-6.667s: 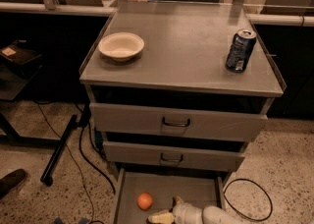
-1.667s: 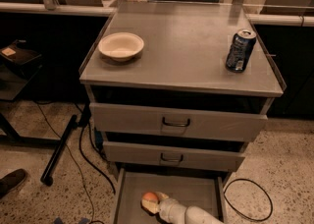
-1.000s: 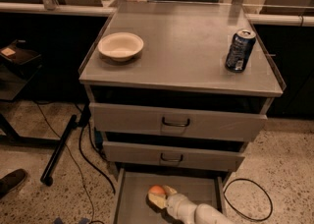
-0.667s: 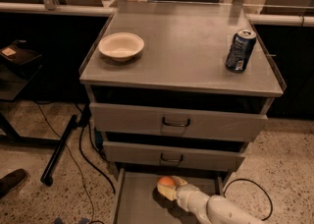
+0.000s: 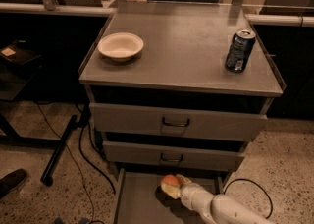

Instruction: Pick orange from bottom drawer and place on counter

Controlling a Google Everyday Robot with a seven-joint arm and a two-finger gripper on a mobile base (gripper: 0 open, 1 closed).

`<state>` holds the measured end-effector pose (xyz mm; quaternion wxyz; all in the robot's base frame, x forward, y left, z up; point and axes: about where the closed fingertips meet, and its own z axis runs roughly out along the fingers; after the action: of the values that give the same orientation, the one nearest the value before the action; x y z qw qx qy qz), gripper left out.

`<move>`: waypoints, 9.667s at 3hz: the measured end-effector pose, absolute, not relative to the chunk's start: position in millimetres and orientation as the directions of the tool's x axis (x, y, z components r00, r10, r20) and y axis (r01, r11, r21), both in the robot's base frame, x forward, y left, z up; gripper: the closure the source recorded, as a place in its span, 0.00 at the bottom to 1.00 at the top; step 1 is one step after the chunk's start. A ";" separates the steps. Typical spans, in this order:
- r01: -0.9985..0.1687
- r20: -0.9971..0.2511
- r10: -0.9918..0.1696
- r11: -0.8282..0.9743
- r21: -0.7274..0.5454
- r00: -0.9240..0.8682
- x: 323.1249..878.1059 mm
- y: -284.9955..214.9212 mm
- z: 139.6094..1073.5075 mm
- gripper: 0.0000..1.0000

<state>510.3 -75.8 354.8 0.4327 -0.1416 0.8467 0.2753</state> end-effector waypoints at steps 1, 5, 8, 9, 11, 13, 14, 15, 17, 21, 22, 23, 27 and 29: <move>-0.475 -0.833 0.006 0.819 0.322 -0.554 499.3 -95.3 401.5 1.00; -0.490 -0.894 -0.020 0.841 0.227 -0.449 476.9 -131.8 499.0 1.00; -0.543 -0.960 -0.064 0.834 0.100 -0.274 467.5 -145.4 618.5 1.00; -0.536 -0.972 -0.074 0.842 0.059 -0.223 475.4 -148.2 647.8 1.00; -0.551 -0.981 -0.178 0.828 -0.109 -0.073 502.9 -145.9 743.6 1.00; -0.558 -0.976 -0.217 0.807 -0.194 0.026 516.4 -142.7 796.0 1.00; -0.531 -0.972 -0.229 0.819 -0.217 0.044 517.1 -150.7 812.9 1.00; -0.495 -0.959 -0.262 0.823 -0.279 0.106 527.2 -160.0 852.6 1.00; -0.479 -0.944 -0.277 0.813 -0.329 0.179 543.2 -162.0 902.7 1.00; -0.632 -0.910 -0.362 0.661 -0.405 0.203 653.8 -80.3 915.6 1.00; -0.651 -0.901 -0.391 0.637 -0.412 0.188 676.2 -71.9 905.3 1.00; -0.666 -0.892 -0.420 0.618 -0.418 0.170 693.7 -68.0 893.7 1.00; -0.688 -0.878 -0.463 0.599 -0.409 0.119 718.7 -71.0 860.0 0.81; -0.689 -0.878 -0.463 0.599 -0.409 0.119 718.7 -70.9 860.0 0.35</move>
Offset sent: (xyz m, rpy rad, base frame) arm -0.0304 -0.0499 0.0983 -0.0052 -0.0645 -0.0535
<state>718.7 -70.9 860.0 0.6062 -0.4380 0.6573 0.0930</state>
